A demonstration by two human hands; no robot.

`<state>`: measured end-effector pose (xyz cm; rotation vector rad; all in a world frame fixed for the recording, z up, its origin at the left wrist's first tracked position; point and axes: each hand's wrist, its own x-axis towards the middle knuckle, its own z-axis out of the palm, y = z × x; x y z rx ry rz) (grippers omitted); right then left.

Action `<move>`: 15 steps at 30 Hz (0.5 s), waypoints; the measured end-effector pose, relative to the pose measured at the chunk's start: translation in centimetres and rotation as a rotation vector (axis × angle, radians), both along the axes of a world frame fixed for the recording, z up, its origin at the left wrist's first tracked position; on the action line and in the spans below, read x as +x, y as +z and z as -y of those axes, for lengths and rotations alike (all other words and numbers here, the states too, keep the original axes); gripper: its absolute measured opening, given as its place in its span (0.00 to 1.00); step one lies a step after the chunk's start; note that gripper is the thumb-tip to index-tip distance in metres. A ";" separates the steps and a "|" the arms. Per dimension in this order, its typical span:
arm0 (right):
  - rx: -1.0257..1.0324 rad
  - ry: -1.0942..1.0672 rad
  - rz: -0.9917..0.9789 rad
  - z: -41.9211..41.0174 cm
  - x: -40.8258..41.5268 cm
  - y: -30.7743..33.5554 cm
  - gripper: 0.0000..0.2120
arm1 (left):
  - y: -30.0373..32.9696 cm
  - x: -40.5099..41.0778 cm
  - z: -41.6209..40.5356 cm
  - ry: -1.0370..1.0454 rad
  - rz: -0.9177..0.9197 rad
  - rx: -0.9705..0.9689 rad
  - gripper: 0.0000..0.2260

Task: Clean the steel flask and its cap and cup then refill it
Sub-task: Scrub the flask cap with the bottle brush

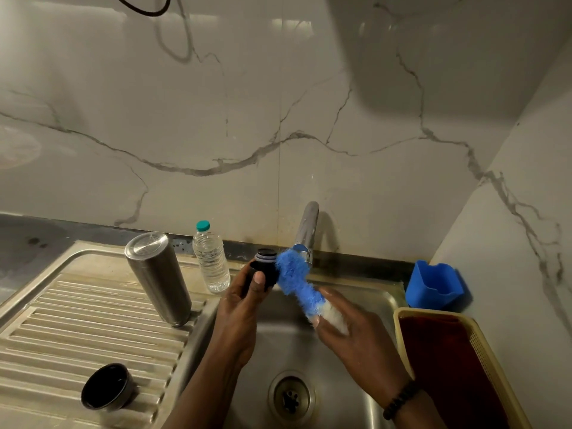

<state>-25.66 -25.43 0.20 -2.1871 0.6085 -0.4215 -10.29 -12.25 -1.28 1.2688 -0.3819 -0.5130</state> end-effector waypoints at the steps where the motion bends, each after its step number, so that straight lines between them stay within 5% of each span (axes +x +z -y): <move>1: -0.010 0.015 -0.002 -0.4 -0.2 0.0 0.25 | -0.1 0.2 -0.1 0.004 -0.020 -0.016 0.20; 15: -0.056 -0.023 -0.018 0.1 0.1 -0.8 0.24 | 0.0 -0.1 0.2 -0.020 -0.118 -0.037 0.23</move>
